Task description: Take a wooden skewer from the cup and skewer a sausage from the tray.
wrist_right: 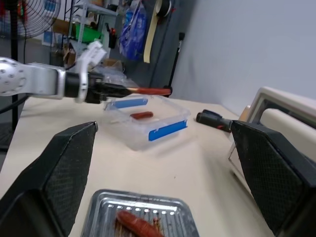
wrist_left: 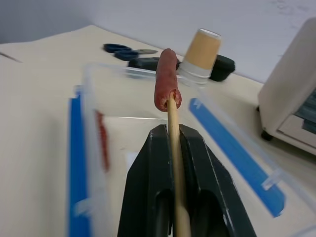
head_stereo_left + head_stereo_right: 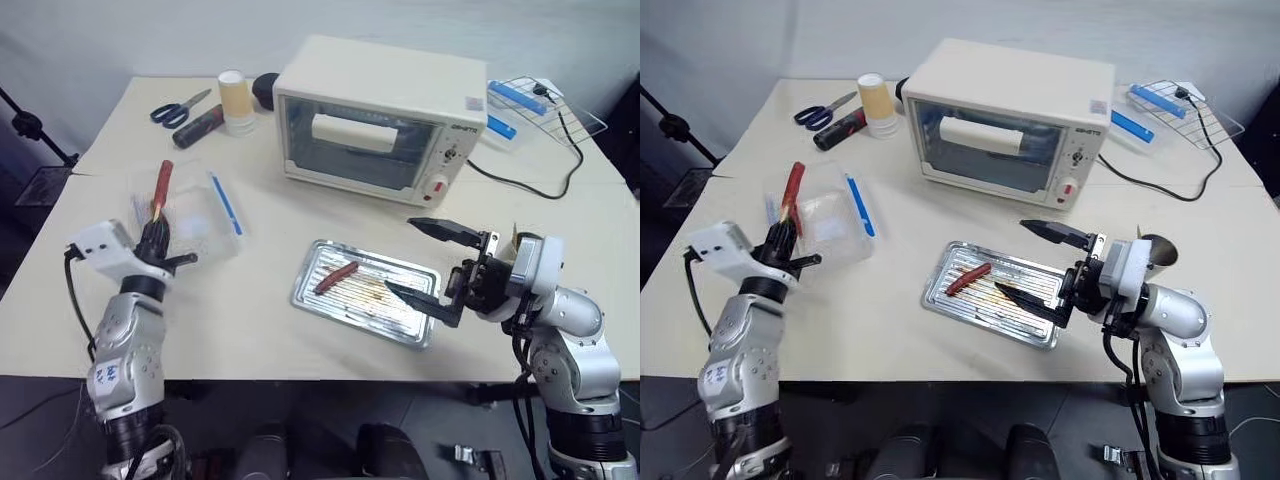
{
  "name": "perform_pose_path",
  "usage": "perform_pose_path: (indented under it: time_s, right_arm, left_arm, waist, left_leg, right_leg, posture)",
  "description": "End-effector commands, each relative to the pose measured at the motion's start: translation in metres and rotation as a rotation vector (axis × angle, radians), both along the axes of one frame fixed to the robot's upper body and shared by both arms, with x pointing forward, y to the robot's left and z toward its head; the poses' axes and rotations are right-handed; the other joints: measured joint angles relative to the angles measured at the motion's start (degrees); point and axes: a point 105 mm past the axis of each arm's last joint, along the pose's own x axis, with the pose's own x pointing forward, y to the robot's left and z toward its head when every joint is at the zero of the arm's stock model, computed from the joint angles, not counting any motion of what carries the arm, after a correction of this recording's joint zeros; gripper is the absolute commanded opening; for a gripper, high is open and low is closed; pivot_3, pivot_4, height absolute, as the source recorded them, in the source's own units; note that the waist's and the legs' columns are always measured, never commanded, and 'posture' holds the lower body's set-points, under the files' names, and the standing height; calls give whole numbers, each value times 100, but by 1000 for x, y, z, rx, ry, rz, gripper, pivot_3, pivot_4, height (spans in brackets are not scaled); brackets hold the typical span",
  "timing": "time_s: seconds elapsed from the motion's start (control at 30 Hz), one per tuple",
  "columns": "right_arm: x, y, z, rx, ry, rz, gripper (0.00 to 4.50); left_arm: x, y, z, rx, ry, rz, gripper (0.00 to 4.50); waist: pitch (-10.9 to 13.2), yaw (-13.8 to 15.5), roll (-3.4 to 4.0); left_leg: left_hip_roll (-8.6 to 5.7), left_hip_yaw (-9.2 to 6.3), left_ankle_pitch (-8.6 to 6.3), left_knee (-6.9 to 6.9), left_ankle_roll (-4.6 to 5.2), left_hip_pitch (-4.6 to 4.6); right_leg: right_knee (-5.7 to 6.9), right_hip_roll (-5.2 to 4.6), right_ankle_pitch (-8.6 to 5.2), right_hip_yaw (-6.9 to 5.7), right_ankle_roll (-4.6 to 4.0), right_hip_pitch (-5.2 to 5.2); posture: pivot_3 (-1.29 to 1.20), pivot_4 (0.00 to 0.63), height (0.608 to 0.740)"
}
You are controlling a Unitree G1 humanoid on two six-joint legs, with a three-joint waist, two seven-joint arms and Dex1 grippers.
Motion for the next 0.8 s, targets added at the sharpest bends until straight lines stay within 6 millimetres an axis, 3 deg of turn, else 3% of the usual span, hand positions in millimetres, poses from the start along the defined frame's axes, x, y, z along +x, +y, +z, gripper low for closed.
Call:
perform_pose_path:
  time_s: [0.03,0.2,0.3,0.33,0.4,0.5,0.57,0.7,0.8]
  right_arm:
    - [-5,4,7,-9,-43,28,4500]
    - [-5,4,8,-6,-36,26,4500]
    - [-4,-4,3,-33,-17,5,4500]
    - [-3,-10,0,-52,5,-5,4500]
    - [-3,-22,-9,-96,62,-19,4500]
    - [-5,-35,-21,-180,119,-10,4500]
    - [-8,-43,-33,-231,163,2,4500]
    - [-16,-51,-59,-315,198,37,4500]
    - [-18,-51,-69,-324,193,44,4500]
  left_arm:
    - [-4,6,5,33,-5,49,621]
    - [-7,-6,20,66,-65,-7,2065]
    - [-14,-16,42,142,-165,-97,3032]
    - [-25,-27,53,203,-214,-230,3260]
    - [-49,-44,55,389,-228,-476,3260]
    - [-83,-52,18,696,-63,-804,3260]
    - [-105,-41,-12,867,64,-971,3260]
    - [-116,-17,-40,915,191,-1054,3260]
    - [-123,-17,-52,942,210,-1079,3260]
  waist:
    - [0,-21,0]
    - [0,27,0]
    - [0,52,-1]
    - [0,51,-1]
    - [0,34,-1]
    - [1,-15,9]
    - [2,-60,11]
    - [3,-45,13]
    - [3,-2,12]
  left_leg:
    - [0,0,0,-2,-1,0]
    - [-1,-1,1,2,-1,-3]
    - [-1,1,1,6,-1,-7]
    - [-1,1,1,7,-1,-8]
    - [-1,6,1,1,-1,-7]
    - [0,39,0,-18,-2,-2]
    - [5,67,0,-19,-2,-2]
    - [9,76,0,-21,-1,1]
    - [9,77,-2,-15,4,1]
  right_leg:
    - [1,0,0,1,0,-3]
    - [0,-1,0,1,0,-4]
    - [0,-1,0,0,0,-4]
    - [0,-2,0,0,0,-4]
    - [-4,-2,0,1,0,-4]
    - [-10,0,-2,10,-5,-14]
    - [-14,5,-4,11,-7,-16]
    - [-26,8,-7,16,-14,-23]
    - [-24,3,-7,21,-14,-23]
  posture:
    - [0,150,740]
    - [0,150,740]
    - [0,150,740]
    - [0,150,740]
    - [0,150,740]
    - [0,150,740]
    - [0,150,740]
    - [0,150,740]
    - [0,150,740]
